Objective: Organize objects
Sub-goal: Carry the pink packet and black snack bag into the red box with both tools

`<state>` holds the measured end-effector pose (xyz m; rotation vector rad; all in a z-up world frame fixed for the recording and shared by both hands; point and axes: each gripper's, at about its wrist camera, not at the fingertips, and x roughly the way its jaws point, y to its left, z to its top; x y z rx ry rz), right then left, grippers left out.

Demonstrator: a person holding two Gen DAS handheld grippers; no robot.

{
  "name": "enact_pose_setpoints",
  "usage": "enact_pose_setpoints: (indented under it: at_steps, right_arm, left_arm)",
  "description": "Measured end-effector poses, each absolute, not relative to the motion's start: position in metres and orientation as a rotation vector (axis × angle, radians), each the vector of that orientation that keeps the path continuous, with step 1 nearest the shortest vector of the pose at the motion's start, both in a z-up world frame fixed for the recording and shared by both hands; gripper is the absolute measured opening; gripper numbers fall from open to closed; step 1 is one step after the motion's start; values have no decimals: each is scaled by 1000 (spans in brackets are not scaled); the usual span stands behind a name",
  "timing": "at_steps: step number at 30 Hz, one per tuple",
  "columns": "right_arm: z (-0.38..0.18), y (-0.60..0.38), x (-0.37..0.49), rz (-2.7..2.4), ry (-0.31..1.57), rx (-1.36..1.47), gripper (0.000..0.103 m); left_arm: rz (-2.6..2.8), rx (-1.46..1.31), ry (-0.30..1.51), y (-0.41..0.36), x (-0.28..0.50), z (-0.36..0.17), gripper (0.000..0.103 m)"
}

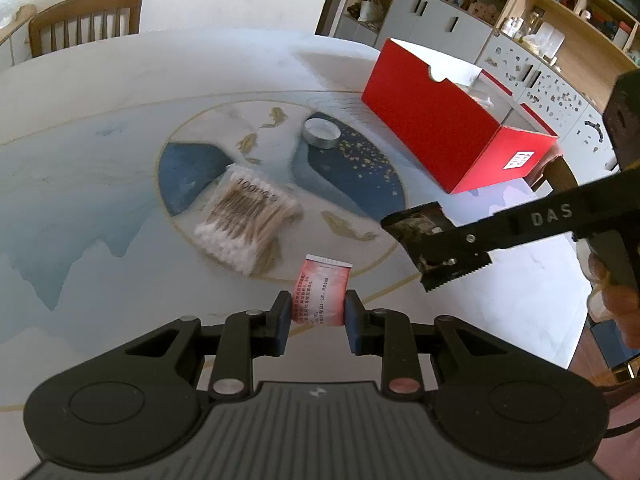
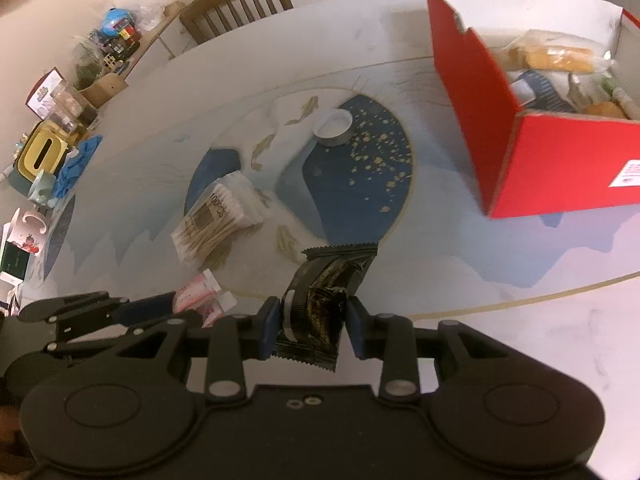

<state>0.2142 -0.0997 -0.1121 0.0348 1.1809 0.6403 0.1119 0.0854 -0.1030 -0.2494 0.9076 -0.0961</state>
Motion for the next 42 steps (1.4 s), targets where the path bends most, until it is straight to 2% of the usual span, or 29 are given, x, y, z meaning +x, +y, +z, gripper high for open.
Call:
enact_pose_setpoints:
  at_steps: [27,42]
  right_arm:
    - [-44,-228,298,627,953,119,34]
    - [-56,-300,361,481,918,151,34]
  left_arm:
    - [-175,-148,713,-25,220,-7,26]
    - [-233,-70,753,-94,284,-12,26]
